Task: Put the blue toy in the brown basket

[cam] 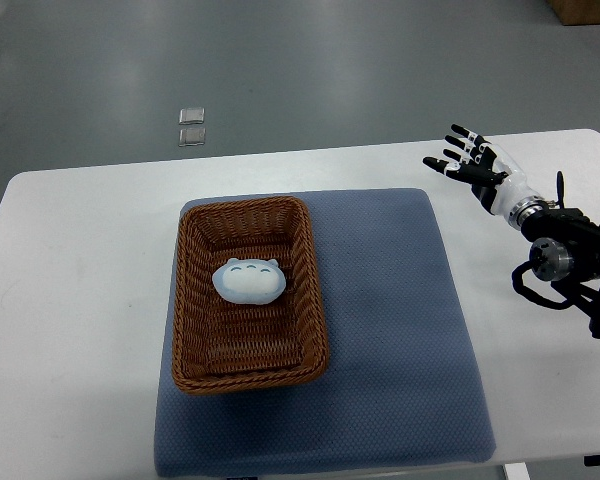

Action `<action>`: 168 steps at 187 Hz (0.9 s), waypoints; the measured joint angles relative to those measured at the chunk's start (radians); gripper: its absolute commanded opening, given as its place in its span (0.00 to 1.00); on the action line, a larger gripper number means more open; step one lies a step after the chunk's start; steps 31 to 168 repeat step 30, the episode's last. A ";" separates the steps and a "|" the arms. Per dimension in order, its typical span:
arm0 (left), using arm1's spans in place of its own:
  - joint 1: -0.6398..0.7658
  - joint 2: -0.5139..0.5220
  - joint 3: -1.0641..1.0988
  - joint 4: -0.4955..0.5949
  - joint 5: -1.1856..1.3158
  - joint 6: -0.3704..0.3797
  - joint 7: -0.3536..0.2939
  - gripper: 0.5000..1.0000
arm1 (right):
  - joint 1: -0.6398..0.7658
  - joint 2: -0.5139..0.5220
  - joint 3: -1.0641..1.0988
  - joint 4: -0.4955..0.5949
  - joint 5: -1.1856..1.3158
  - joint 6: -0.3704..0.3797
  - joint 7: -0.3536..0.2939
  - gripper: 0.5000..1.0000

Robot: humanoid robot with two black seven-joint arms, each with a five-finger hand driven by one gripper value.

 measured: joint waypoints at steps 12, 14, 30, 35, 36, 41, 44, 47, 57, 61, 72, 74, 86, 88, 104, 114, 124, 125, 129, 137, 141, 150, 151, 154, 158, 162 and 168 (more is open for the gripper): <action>0.000 0.000 0.000 0.000 0.000 0.000 0.000 1.00 | -0.009 0.006 0.026 -0.001 0.002 -0.002 0.005 0.83; 0.000 0.000 0.000 0.000 0.000 0.000 0.000 1.00 | -0.010 0.007 0.029 -0.001 0.002 -0.003 0.006 0.83; 0.000 0.000 0.000 0.000 0.000 0.000 0.000 1.00 | -0.018 0.010 0.043 -0.001 -0.005 -0.007 0.010 0.83; 0.000 0.000 0.000 0.000 0.000 0.000 0.000 1.00 | -0.018 0.010 0.043 -0.001 -0.005 -0.007 0.010 0.83; 0.000 0.000 0.000 0.000 0.000 0.000 0.000 1.00 | -0.018 0.010 0.043 -0.001 -0.005 -0.007 0.010 0.83; 0.000 0.000 0.000 0.000 0.000 0.000 0.000 1.00 | -0.018 0.010 0.043 -0.001 -0.005 -0.007 0.010 0.83; 0.000 0.000 0.000 0.000 0.000 0.000 0.000 1.00 | -0.018 0.010 0.043 -0.001 -0.005 -0.007 0.010 0.83; 0.000 0.000 0.000 0.000 0.000 0.000 0.000 1.00 | -0.018 0.010 0.043 -0.001 -0.005 -0.007 0.010 0.83; 0.000 0.000 0.000 0.000 0.000 0.000 0.000 1.00 | -0.018 0.010 0.043 -0.001 -0.005 -0.007 0.010 0.83; 0.000 0.000 0.000 0.000 0.000 0.000 0.000 1.00 | -0.018 0.010 0.043 -0.001 -0.005 -0.007 0.010 0.83; 0.000 0.000 0.000 0.000 0.000 0.000 0.000 1.00 | -0.018 0.010 0.043 -0.001 -0.005 -0.007 0.010 0.83; 0.000 0.000 0.000 0.000 0.000 0.000 0.000 1.00 | -0.018 0.010 0.043 -0.001 -0.005 -0.007 0.010 0.83; 0.000 0.000 0.000 0.000 0.000 0.000 0.000 1.00 | -0.018 0.010 0.043 -0.001 -0.005 -0.007 0.010 0.83; 0.000 0.000 0.000 0.000 0.000 0.000 0.000 1.00 | -0.018 0.010 0.043 -0.001 -0.005 -0.007 0.010 0.83; 0.000 0.000 0.000 0.000 0.000 0.000 0.000 1.00 | -0.018 0.010 0.043 -0.001 -0.005 -0.007 0.010 0.83; 0.000 0.000 0.000 0.000 0.000 0.000 0.000 1.00 | -0.018 0.010 0.043 -0.001 -0.005 -0.007 0.010 0.83; 0.000 0.000 0.000 0.000 0.000 0.000 0.000 1.00 | -0.018 0.010 0.043 -0.001 -0.005 -0.007 0.010 0.83; 0.000 0.000 0.000 0.000 0.000 0.000 0.000 1.00 | -0.018 0.010 0.043 -0.001 -0.005 -0.007 0.010 0.83; 0.000 0.000 0.000 0.000 0.000 0.000 0.000 1.00 | -0.018 0.010 0.043 -0.001 -0.005 -0.007 0.010 0.83; 0.000 0.000 0.000 0.000 0.000 0.000 0.000 1.00 | -0.018 0.010 0.043 -0.001 -0.005 -0.007 0.010 0.83; 0.000 0.000 0.000 0.000 0.000 0.000 0.000 1.00 | -0.018 0.010 0.043 -0.001 -0.005 -0.007 0.010 0.83; 0.000 0.000 0.000 0.000 0.000 0.000 0.000 1.00 | -0.018 0.010 0.043 -0.001 -0.005 -0.007 0.010 0.83; 0.000 0.000 0.000 0.000 0.000 0.000 0.000 1.00 | -0.018 0.010 0.043 -0.001 -0.005 -0.007 0.010 0.83; 0.000 0.000 0.000 0.000 0.000 0.000 0.000 1.00 | -0.018 0.010 0.043 -0.001 -0.005 -0.007 0.010 0.83; 0.000 0.000 0.000 0.000 0.000 0.000 0.000 1.00 | -0.018 0.010 0.043 -0.001 -0.005 -0.007 0.010 0.83; 0.000 0.000 0.000 0.000 0.000 0.000 0.000 1.00 | -0.018 0.010 0.043 -0.001 -0.005 -0.007 0.010 0.83; 0.000 0.000 0.000 0.000 0.000 0.000 0.000 1.00 | -0.018 0.010 0.043 -0.001 -0.005 -0.007 0.010 0.83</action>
